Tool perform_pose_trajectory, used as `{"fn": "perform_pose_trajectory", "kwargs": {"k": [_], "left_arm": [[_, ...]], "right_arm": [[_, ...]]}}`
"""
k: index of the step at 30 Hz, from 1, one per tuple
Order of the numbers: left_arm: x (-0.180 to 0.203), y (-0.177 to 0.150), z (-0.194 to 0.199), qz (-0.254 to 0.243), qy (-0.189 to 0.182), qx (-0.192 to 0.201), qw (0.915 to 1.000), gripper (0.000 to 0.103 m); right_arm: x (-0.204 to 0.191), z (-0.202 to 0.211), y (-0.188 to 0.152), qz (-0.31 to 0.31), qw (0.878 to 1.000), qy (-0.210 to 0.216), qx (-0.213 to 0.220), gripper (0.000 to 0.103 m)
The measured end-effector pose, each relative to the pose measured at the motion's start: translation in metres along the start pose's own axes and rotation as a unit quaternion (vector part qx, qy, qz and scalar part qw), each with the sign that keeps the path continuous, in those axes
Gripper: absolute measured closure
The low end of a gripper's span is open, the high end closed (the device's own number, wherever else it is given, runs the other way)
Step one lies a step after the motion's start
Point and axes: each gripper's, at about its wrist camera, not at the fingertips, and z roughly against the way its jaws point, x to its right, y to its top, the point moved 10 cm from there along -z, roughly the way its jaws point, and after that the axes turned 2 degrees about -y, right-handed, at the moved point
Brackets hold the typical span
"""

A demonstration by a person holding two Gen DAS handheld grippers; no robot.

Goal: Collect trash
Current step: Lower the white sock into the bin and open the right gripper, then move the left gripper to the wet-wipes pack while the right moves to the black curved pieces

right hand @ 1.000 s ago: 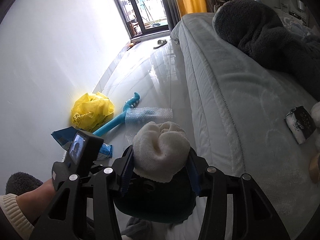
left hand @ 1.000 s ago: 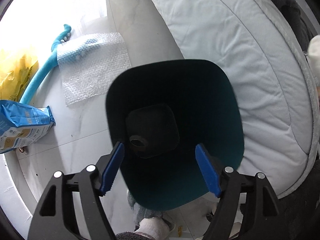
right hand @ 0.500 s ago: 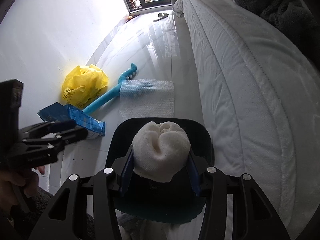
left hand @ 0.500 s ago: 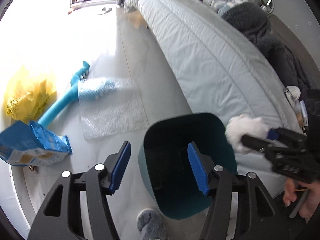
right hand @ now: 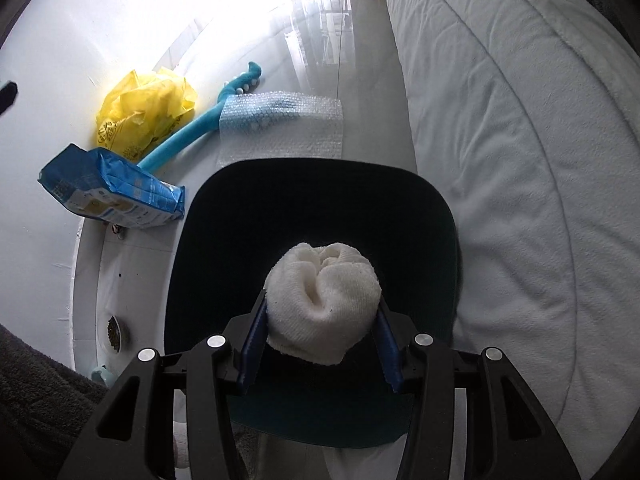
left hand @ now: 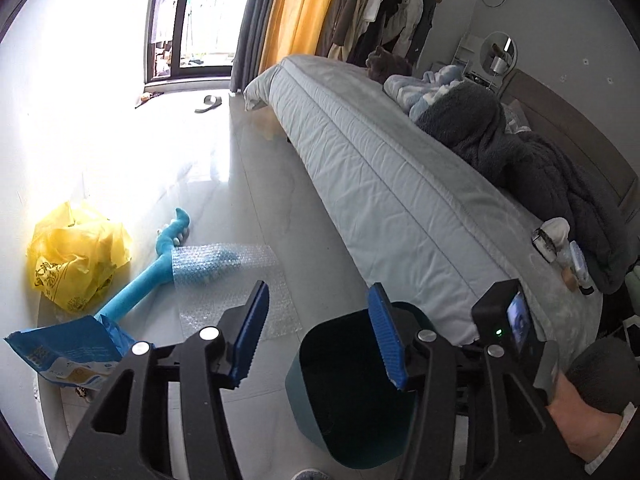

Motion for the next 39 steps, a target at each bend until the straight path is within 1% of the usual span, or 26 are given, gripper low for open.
{"fn": "perform_pose_trajectory", "kwargs": {"k": [4, 7, 9, 10, 12, 13, 15, 18, 21, 22, 24, 30, 34, 36, 39], "left_arm": [[0.009, 0.013, 0.011, -0.007, -0.006, 0.023, 0.9997, 0.049], [0.012, 0.021, 0.017, -0.006, -0.007, 0.038, 0.9992, 0.049], [0.016, 0.027, 0.022, -0.003, -0.014, 0.050, 0.9987, 0.049], [0.018, 0.031, 0.024, -0.005, -0.014, 0.055, 0.9984, 0.049], [0.023, 0.038, 0.029, -0.019, -0.008, 0.066, 0.9976, 0.049], [0.028, 0.043, 0.032, -0.020, -0.011, 0.073, 0.9971, 0.049], [0.038, 0.052, 0.039, -0.015, -0.029, 0.087, 0.9957, 0.049], [0.056, 0.061, 0.045, -0.023, -0.039, 0.102, 0.9938, 0.049], [0.073, 0.067, 0.045, -0.036, -0.043, 0.107, 0.9926, 0.048], [0.079, 0.069, 0.045, -0.041, -0.045, 0.110, 0.9921, 0.047], [0.093, 0.072, 0.045, -0.050, -0.051, 0.114, 0.9909, 0.046], [0.132, 0.077, 0.043, -0.074, -0.072, 0.124, 0.9869, 0.044], [0.158, 0.079, 0.038, -0.090, -0.078, 0.128, 0.9846, 0.039], [0.172, 0.081, 0.035, -0.099, -0.082, 0.127, 0.9835, 0.039], [0.196, 0.083, 0.031, -0.109, -0.092, 0.128, 0.9815, 0.034]], "right_arm": [[0.004, -0.005, -0.005, 0.000, 1.000, -0.014, -0.013, 0.051], [0.006, -0.002, -0.005, 0.000, 1.000, -0.024, -0.016, 0.044], [0.007, 0.001, -0.006, 0.003, 1.000, -0.025, -0.016, 0.040], [0.007, 0.003, -0.006, 0.005, 1.000, -0.026, -0.016, 0.037], [0.008, 0.008, -0.005, 0.001, 1.000, -0.025, -0.010, 0.036], [0.009, 0.012, -0.004, 0.000, 1.000, -0.021, -0.006, 0.034], [0.010, 0.022, -0.003, 0.002, 1.000, -0.018, 0.005, 0.032], [0.010, 0.042, 0.000, 0.003, 1.000, 0.000, 0.031, 0.031], [0.011, 0.065, 0.005, 0.003, 0.997, 0.024, 0.068, 0.027], [0.012, 0.075, 0.007, 0.006, 0.996, 0.029, 0.082, 0.025], [0.013, 0.090, 0.009, 0.011, 0.994, 0.035, 0.104, 0.023], [0.031, 0.133, 0.006, 0.020, 0.987, 0.026, 0.155, 0.022], [0.052, 0.160, 0.003, 0.014, 0.982, 0.016, 0.189, 0.021], [0.064, 0.171, 0.001, 0.010, 0.978, 0.010, 0.207, 0.020], [0.083, 0.188, -0.003, -0.001, 0.973, 0.003, 0.233, 0.020]]}}
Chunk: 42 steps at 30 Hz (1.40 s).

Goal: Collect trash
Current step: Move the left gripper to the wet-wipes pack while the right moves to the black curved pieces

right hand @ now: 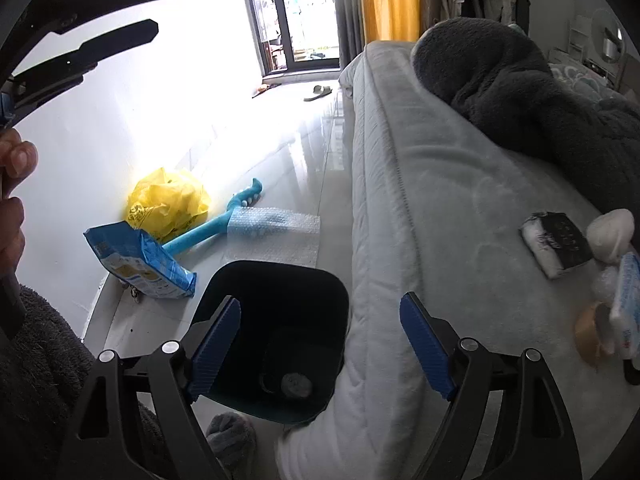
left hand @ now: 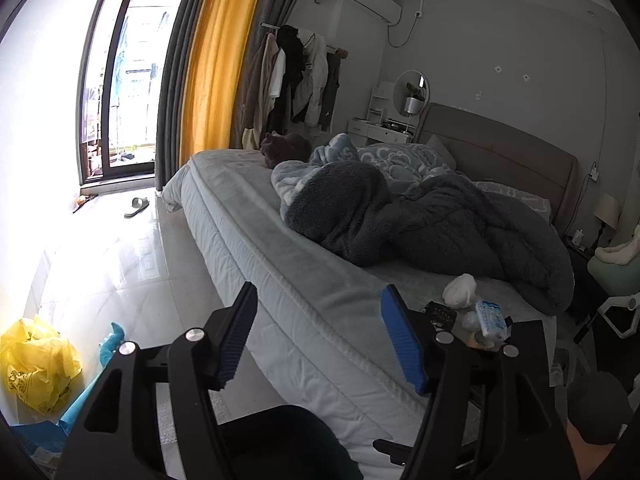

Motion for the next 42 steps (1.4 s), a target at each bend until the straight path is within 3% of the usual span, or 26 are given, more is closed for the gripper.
{"fn": "perform_pose_trajectory", "kwargs": {"k": [11, 24, 26, 33, 42], "left_arm": [[0.059, -0.004, -0.033, -0.027, -0.036, -0.020, 0.9988, 0.025], [0.120, -0.014, -0.071, -0.027, -0.079, -0.040, 0.9957, 0.018], [0.131, -0.016, -0.079, -0.027, -0.084, -0.044, 0.9951, 0.013], [0.170, -0.035, -0.113, -0.030, -0.104, -0.076, 0.9913, 0.013], [0.221, -0.061, -0.145, -0.063, -0.119, -0.114, 0.9843, 0.012]], "right_arm": [[0.089, 0.052, -0.010, -0.039, 0.996, -0.064, 0.057, 0.018], [0.183, 0.090, -0.053, -0.067, 0.987, -0.132, 0.058, 0.018], [0.192, 0.095, -0.057, -0.069, 0.987, -0.132, 0.061, 0.018], [0.222, 0.106, -0.067, -0.069, 0.986, -0.132, 0.073, 0.018], [0.245, 0.105, -0.073, -0.056, 0.990, -0.088, 0.091, 0.018]]}}
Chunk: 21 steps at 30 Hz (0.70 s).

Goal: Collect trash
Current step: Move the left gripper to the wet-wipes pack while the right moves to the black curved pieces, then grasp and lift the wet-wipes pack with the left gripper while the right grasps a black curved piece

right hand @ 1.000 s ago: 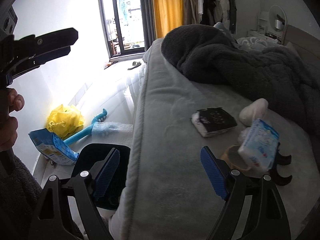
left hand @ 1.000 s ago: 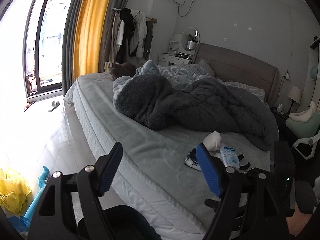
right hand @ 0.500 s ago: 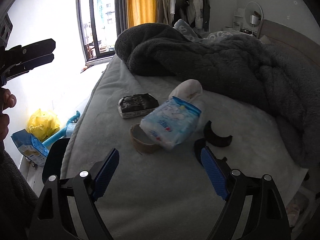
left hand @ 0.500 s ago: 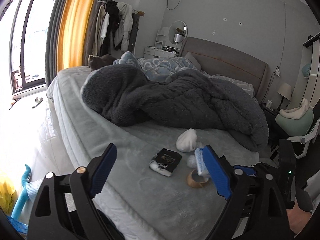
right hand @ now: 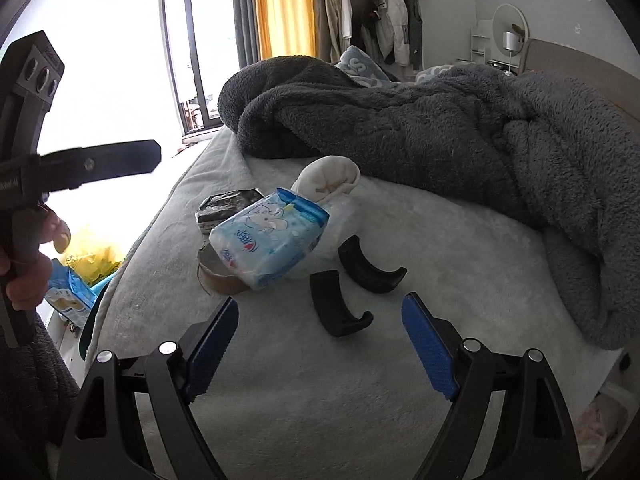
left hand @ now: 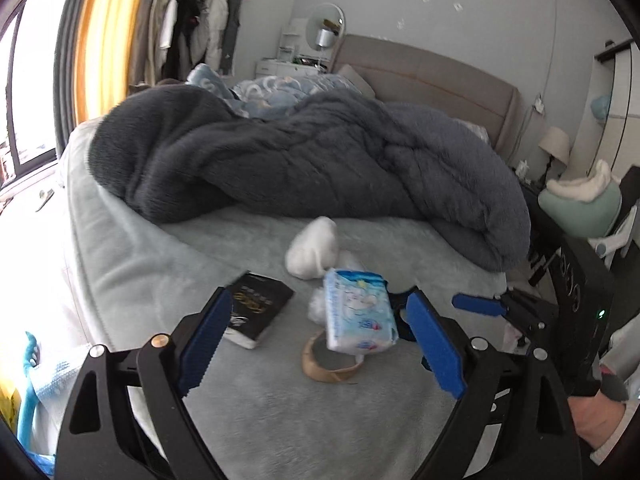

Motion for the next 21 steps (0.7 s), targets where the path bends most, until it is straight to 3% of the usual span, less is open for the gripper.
{"fn": "perform_pose_trajectory", "kwargs": {"k": [3, 5, 11, 21], "left_arm": [[0.008, -0.005, -0.016, -0.007, 0.004, -0.014, 0.9999, 0.012], [0.012, -0.009, -0.026, -0.012, 0.010, -0.025, 0.9996, 0.012], [0.020, -0.022, -0.051, -0.036, 0.029, -0.048, 0.9978, 0.013], [0.023, -0.034, -0.077, -0.038, 0.038, -0.069, 0.9962, 0.025]], "right_arm": [[0.003, -0.006, -0.003, 0.013, 1.000, 0.023, 0.001, 0.019], [0.004, -0.012, -0.005, 0.018, 0.999, 0.035, -0.002, 0.030], [0.004, -0.028, -0.006, 0.030, 0.997, 0.064, -0.009, 0.037], [0.005, -0.041, -0.011, 0.023, 0.994, 0.103, -0.013, 0.048]]}}
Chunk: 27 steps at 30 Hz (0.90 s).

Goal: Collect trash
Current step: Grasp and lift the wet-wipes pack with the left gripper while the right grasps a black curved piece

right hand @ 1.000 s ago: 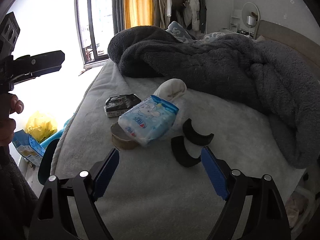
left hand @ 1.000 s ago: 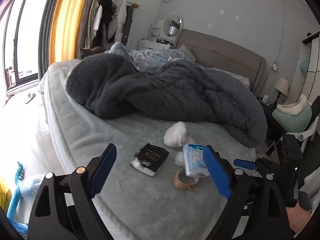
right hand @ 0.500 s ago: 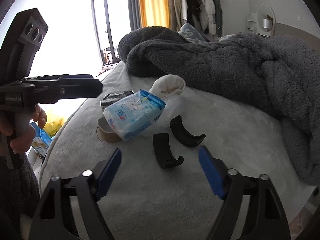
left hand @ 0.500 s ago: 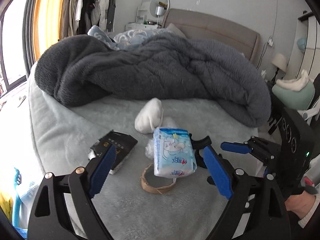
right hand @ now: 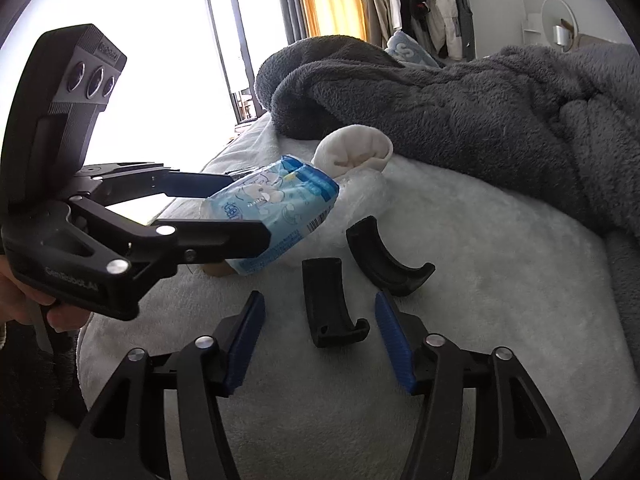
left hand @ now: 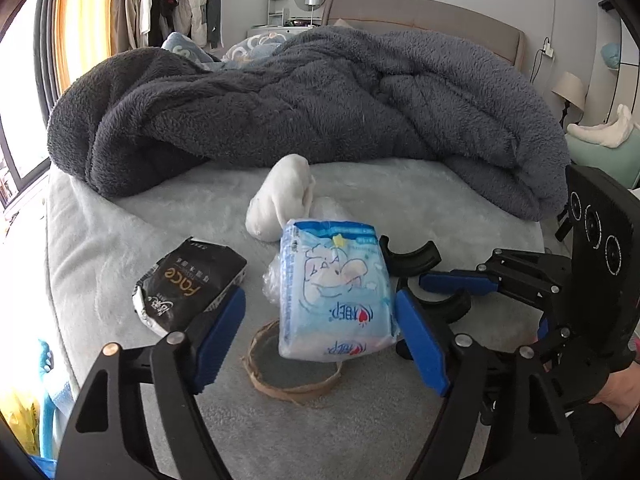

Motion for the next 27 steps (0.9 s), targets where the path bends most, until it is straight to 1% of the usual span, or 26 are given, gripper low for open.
{"fn": "perform_pose_trajectory", "kwargs": {"k": [4, 9, 10, 11, 14, 21, 24, 26, 27], "left_arm": [[0.002, -0.001, -0.006, 0.012, -0.007, -0.008, 0.9999, 0.033], [0.005, -0.003, -0.011, -0.002, 0.000, -0.016, 0.9999, 0.044], [0.007, -0.004, -0.011, -0.006, -0.002, -0.017, 0.9998, 0.049], [0.008, -0.004, -0.011, -0.010, -0.003, -0.018, 0.9998, 0.051], [0.009, -0.002, -0.008, -0.014, -0.006, -0.010, 0.9998, 0.054], [-0.001, 0.011, 0.014, 0.022, -0.024, 0.027, 0.9991, 0.055], [-0.007, 0.012, 0.022, 0.025, -0.018, 0.033, 0.9990, 0.055], [-0.013, 0.012, 0.027, 0.029, -0.014, 0.036, 0.9988, 0.055], [-0.016, 0.012, 0.029, 0.032, -0.013, 0.037, 0.9987, 0.055]], "right_arm": [[0.003, -0.003, 0.000, -0.008, 1.000, 0.010, 0.001, 0.051], [0.003, -0.007, -0.001, -0.007, 1.000, 0.011, -0.002, 0.056], [0.003, -0.007, 0.000, -0.006, 1.000, 0.011, -0.002, 0.057], [0.002, -0.007, 0.000, -0.005, 1.000, 0.010, -0.002, 0.059], [0.001, -0.008, 0.002, -0.004, 1.000, 0.010, -0.001, 0.061], [0.000, -0.014, 0.004, -0.002, 1.000, 0.001, -0.010, 0.068], [0.001, -0.018, 0.003, 0.000, 1.000, -0.006, -0.018, 0.075], [0.002, -0.019, 0.003, 0.002, 1.000, -0.014, -0.023, 0.083], [0.002, -0.019, 0.003, 0.003, 1.000, -0.017, -0.024, 0.083]]}}
